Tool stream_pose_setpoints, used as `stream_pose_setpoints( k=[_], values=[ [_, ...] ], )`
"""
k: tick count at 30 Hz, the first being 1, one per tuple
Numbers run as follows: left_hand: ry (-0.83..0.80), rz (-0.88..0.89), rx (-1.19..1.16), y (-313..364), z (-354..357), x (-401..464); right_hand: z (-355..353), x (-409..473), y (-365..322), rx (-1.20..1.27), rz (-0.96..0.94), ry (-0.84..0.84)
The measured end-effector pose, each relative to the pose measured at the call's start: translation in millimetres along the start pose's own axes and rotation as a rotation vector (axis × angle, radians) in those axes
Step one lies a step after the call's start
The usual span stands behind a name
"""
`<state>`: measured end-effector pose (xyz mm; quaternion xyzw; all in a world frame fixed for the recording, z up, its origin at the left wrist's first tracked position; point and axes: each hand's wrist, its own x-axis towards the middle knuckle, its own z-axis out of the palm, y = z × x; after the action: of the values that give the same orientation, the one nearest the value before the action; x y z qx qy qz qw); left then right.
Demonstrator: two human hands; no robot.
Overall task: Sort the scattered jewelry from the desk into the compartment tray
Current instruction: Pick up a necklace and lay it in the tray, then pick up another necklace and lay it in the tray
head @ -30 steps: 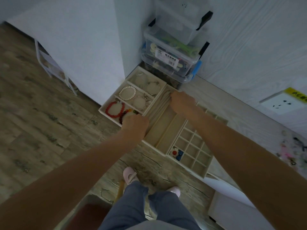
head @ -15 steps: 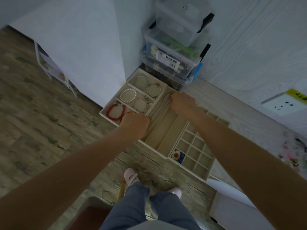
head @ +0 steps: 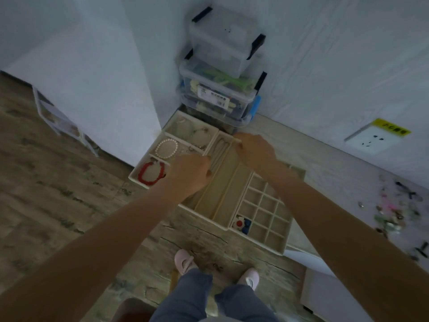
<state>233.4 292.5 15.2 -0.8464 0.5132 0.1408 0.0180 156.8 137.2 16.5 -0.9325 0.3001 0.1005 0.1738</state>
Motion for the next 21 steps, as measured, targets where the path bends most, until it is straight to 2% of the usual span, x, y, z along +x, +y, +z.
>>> stream_pose_setpoints(
  k=[6,14,21],
  values=[
    [0.011,0.056,-0.121,50.6,-23.9,36.1,-21.6,-44.6,60.6,0.211,0.117,0.064],
    [0.045,0.261,-0.152,188.8,-25.8,68.6,-26.7,-137.9,189.3,0.231,0.318,0.151],
    [-0.098,0.43,-0.182,311.9,3.8,82.8,-10.1,-220.0,297.3,0.259,0.522,0.177]
  ],
)
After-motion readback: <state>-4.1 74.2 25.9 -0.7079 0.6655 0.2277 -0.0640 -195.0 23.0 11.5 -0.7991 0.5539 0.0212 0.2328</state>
